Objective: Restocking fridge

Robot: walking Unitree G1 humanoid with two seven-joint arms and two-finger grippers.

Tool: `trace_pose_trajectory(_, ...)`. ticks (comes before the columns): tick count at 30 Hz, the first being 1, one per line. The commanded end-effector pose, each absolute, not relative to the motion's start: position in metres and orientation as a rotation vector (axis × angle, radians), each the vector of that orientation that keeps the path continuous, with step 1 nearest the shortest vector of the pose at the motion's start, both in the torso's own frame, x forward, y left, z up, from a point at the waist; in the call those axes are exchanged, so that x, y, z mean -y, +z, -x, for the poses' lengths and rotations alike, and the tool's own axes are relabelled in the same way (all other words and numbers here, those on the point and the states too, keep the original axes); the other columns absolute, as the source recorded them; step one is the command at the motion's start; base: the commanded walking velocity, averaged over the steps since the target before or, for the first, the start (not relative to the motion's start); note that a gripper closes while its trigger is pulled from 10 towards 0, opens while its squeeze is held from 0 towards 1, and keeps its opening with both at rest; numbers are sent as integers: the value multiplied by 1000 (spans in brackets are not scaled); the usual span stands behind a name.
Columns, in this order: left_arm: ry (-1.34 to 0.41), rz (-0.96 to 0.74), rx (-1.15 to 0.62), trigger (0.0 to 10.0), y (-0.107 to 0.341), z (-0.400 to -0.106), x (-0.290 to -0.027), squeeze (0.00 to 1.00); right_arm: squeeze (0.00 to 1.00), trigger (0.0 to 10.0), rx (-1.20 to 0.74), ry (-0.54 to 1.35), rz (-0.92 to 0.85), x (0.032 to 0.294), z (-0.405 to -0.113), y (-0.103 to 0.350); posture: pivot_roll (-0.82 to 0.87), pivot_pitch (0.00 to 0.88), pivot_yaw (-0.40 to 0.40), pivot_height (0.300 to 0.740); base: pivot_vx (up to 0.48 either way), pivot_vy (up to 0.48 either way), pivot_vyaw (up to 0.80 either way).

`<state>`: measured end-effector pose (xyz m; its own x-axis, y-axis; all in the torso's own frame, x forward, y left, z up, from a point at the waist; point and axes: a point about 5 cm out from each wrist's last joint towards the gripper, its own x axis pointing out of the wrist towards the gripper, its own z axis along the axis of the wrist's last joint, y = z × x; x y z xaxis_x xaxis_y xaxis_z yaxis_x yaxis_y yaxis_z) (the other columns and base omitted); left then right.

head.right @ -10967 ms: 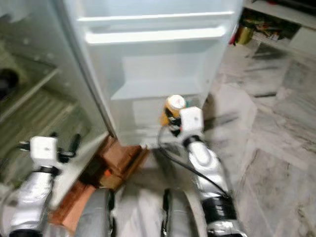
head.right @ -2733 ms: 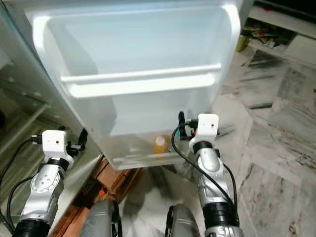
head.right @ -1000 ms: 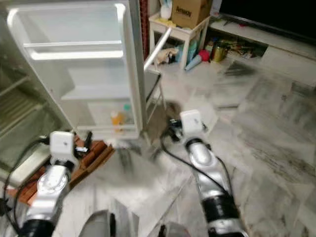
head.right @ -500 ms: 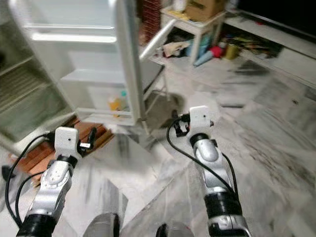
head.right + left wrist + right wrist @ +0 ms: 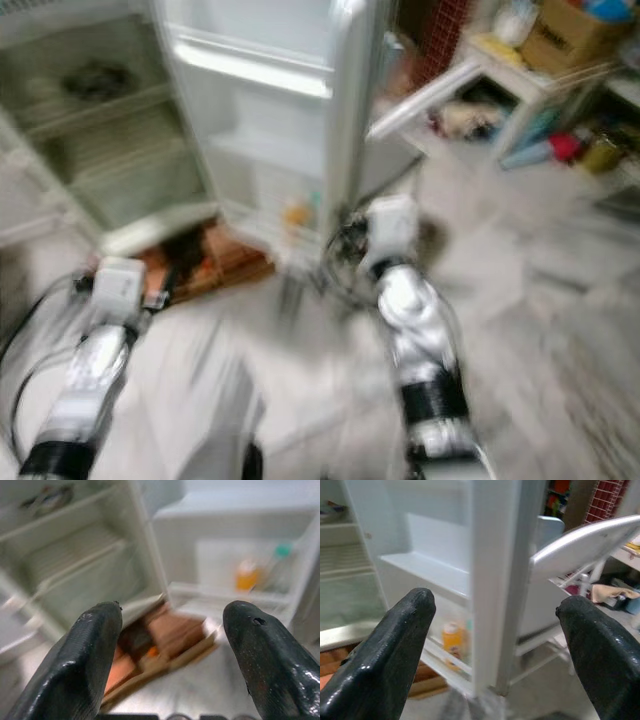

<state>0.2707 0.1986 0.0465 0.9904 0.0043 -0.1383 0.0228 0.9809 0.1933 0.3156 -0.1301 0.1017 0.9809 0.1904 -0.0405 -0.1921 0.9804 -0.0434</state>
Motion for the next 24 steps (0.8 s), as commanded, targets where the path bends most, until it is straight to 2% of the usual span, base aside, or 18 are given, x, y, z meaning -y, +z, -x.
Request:
trace_pose_trajectory(1,-25,-192,-129,10000,48,-273,-191,0,0,10000,-45,160,47,144,-315,99,53,75,-16,740,412,-240,0)
trace_pose_trajectory(9,-9,-182,-135,10000,46,-272,-193,0,0,10000,-25,209,63,139,-312,99,54,69,-8,740,412,-241,0)
trace_pose_trajectory(20,-10,-167,-151,10000,43,-270,-192,0,0,10000,-5,246,85,134,-309,97,50,65,-3,740,406,-251,792)
trace_pose_trajectory(24,-12,-165,-147,10000,44,-272,-191,0,0,10000,-4,249,72,133,-311,98,53,75,-8,740,262,0,228)
